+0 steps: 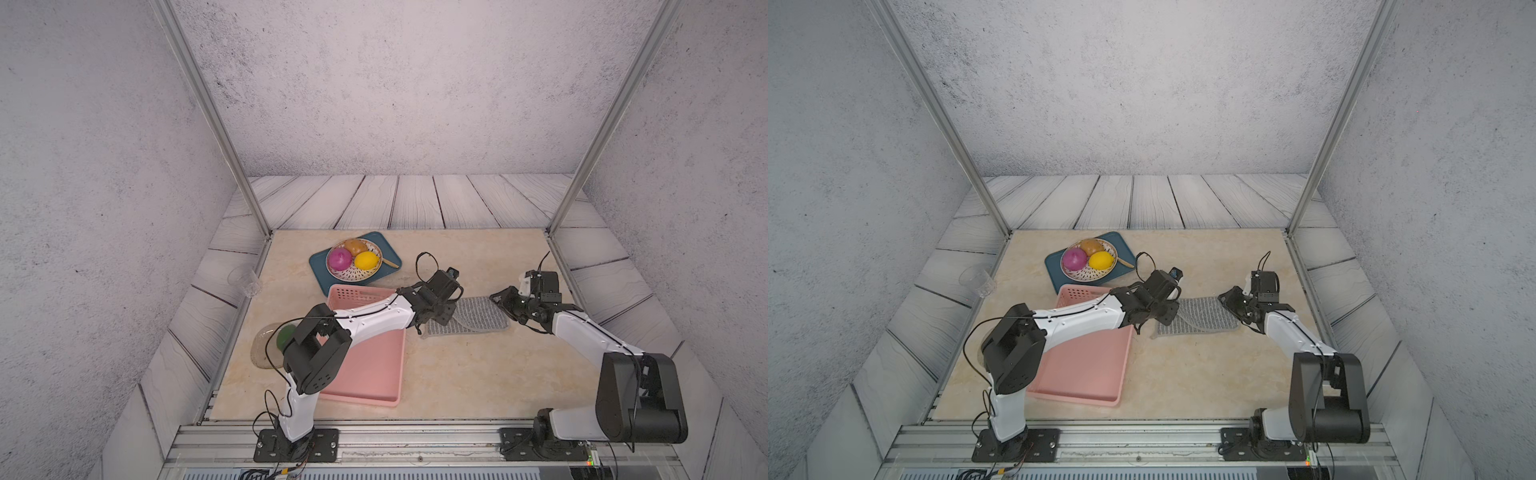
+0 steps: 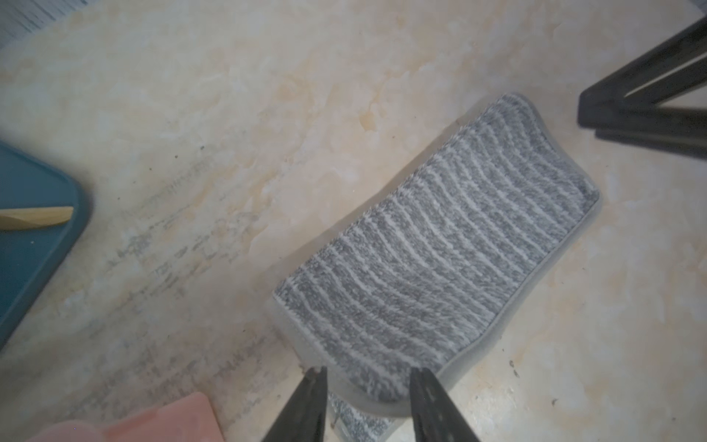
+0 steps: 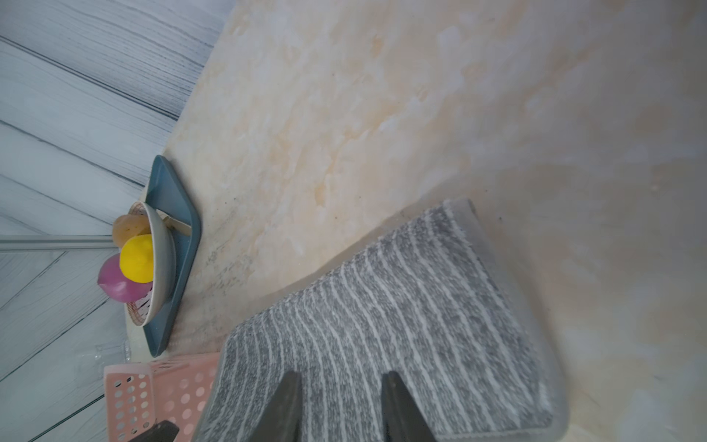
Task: Fold the square dishcloth
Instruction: Smooth out the cleaning item at the center of the board.
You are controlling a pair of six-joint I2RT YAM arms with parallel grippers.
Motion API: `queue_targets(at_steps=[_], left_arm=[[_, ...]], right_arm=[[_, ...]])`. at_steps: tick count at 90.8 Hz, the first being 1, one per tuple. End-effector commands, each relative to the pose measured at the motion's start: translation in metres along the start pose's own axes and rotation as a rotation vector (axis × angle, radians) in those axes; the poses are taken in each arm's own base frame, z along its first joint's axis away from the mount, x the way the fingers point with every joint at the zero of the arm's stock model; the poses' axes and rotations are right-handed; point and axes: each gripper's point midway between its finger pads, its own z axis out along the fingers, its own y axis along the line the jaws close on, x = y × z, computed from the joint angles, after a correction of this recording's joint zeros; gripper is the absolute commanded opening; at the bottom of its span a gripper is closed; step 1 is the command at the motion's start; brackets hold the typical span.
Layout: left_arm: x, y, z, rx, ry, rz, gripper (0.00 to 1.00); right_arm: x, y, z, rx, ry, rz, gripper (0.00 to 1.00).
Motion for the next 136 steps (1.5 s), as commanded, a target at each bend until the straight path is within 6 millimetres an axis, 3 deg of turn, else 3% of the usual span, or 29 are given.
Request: queue_targets(at_steps=[1, 13, 39, 53, 61, 112, 136], left_arm=[[-0.008, 0.006, 0.018, -0.017, -0.021, -0.015, 0.43], [-0.004, 0.006, 0.029, -0.003, 0.014, -0.03, 0.4], [0.01, 0.011, 0.011, -0.005, 0.019, -0.055, 0.4], [0.027, 0.012, 0.01, 0.003, 0.056, -0.073, 0.53], [0.037, 0.011, 0.01, 0.011, 0.074, -0.087, 0.55], [0.074, 0.026, 0.009, -0.054, 0.159, -0.093, 0.59], [0.079, 0.035, -0.003, -0.09, 0.159, -0.085, 0.6]], right_arm=[[-0.01, 0.025, 0.008, -0.123, -0.043, 0.008, 0.35], [-0.01, 0.035, 0.021, -0.143, -0.035, 0.001, 0.35], [0.0, 0.035, 0.042, -0.132, 0.007, 0.012, 0.34], [0.007, 0.038, 0.049, -0.129, 0.028, 0.008, 0.34], [0.016, 0.037, 0.054, -0.121, 0.046, 0.008, 0.34], [0.052, -0.01, 0.076, -0.006, 0.109, 0.064, 0.33], [0.058, -0.022, 0.078, 0.026, 0.112, 0.078, 0.33]])
